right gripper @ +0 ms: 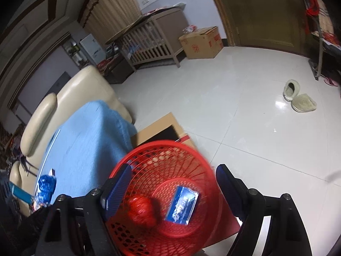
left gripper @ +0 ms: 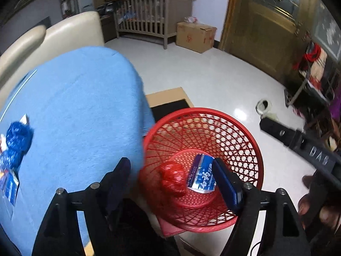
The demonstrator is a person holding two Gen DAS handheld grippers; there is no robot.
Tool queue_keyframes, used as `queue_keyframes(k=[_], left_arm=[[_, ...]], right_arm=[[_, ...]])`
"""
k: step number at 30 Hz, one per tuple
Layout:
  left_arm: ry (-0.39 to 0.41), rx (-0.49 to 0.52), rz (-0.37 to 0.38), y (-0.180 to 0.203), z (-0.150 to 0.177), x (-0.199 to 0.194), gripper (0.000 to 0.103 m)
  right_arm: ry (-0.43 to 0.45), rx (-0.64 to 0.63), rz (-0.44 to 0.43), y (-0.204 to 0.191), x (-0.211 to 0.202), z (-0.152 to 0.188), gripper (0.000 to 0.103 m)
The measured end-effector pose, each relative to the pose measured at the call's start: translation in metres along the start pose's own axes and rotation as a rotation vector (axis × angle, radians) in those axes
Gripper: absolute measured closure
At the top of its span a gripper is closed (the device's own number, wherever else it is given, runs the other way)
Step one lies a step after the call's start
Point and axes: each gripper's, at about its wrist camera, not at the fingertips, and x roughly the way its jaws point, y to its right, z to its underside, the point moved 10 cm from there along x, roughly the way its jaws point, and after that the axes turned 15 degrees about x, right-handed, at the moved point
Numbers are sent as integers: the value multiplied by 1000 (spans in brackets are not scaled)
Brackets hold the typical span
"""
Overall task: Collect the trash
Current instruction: 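Carry the toothpaste box and red bag over the red basket and open both tools, then grasp the clear plastic container with the left tool while the right tool grasps the blue medicine box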
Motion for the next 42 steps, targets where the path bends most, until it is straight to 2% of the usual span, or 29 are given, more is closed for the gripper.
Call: queue_keyframes(k=[3,9,12,18,23,27,30,33,34,35,36,38,42], left_arm=[[28,-52,-4,-22,6,-14,23],[81,-182,-100,-92,37,-52,22],[92,-260,-170,-132,65,-71,22],[88,-449,-348,-221,140,-115,22],[80,-580,-481,-274,195,-139,18],[75,-669,-460,-294,219,-133,18],[61,-681,-424,-298,225,-118,17],[36,-686,-423,-300,227,-110,18],[53,-691,-413,-303,229,-108,18],[68,-693,-414,-304,230,-110,21],[74,-691,-421,-305,232,-111,49],[82,-685,-420,-307,237,-114,47],[88,-686,-473,-318,248,-123,48]], right_arm=[[-24,-48,-12,-24,4,14,19],[-75,-159,-41,-75,15,48,19],[-110,-219,-59,-101,21,70,19],[-173,-346,-92,-153,30,119,19],[-206,-431,-112,-184,30,153,19],[-217,-489,-115,-202,28,174,19],[-223,-525,-111,-213,25,185,19],[-223,-565,-107,-222,22,197,19],[-224,-579,-104,-226,21,201,19],[-226,-590,-102,-228,21,204,19],[-228,-601,-98,-231,22,207,19],[-243,-625,-91,-236,25,216,19],[-286,-678,-98,-255,35,241,19]])
